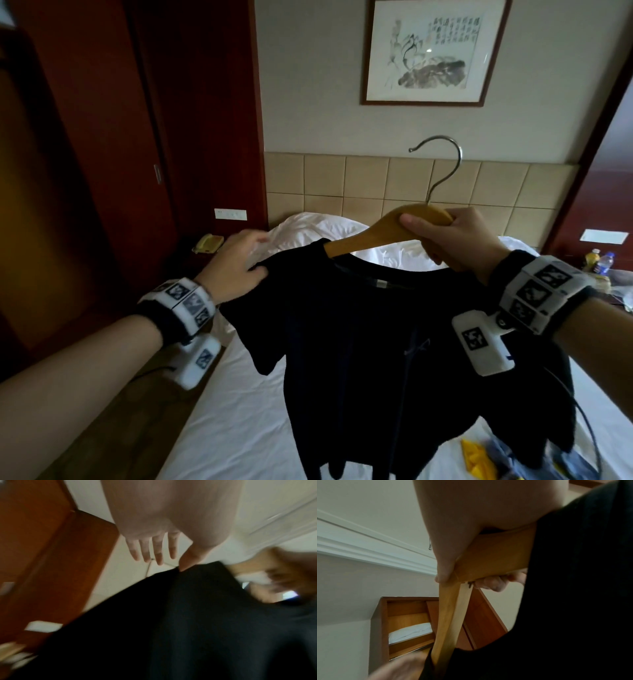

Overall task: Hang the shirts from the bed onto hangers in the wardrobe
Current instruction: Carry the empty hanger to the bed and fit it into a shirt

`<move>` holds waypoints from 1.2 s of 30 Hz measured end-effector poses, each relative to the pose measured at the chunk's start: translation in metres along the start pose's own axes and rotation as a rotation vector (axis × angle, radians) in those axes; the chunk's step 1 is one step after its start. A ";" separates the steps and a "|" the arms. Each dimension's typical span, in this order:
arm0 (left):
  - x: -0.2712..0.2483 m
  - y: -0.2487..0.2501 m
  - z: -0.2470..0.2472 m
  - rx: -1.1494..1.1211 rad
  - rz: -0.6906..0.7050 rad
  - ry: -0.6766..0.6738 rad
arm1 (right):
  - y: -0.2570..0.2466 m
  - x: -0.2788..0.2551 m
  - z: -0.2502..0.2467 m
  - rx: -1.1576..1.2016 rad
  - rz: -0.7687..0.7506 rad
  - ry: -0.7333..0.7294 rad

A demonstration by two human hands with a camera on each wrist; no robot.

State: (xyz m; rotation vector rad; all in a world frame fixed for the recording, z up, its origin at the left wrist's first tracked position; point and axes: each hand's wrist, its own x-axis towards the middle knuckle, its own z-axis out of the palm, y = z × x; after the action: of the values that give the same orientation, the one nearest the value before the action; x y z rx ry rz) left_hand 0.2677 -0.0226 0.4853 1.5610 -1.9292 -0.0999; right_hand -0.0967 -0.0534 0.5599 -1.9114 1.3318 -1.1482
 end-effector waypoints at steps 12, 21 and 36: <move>0.057 0.162 0.045 -0.060 0.068 0.295 | -0.021 0.005 0.041 -0.050 -0.077 -0.049; 0.074 0.126 0.005 -0.119 -0.107 0.341 | 0.056 -0.022 -0.031 -0.362 -0.029 -0.334; 0.072 0.093 -0.019 -0.060 -0.194 0.343 | 0.153 -0.055 -0.059 -0.418 0.118 -0.255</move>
State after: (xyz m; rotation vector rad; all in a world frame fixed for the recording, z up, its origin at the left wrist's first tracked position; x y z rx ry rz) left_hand 0.1923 -0.0538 0.5724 1.6043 -1.4974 0.0271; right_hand -0.2284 -0.0562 0.4473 -2.1429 1.6039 -0.5731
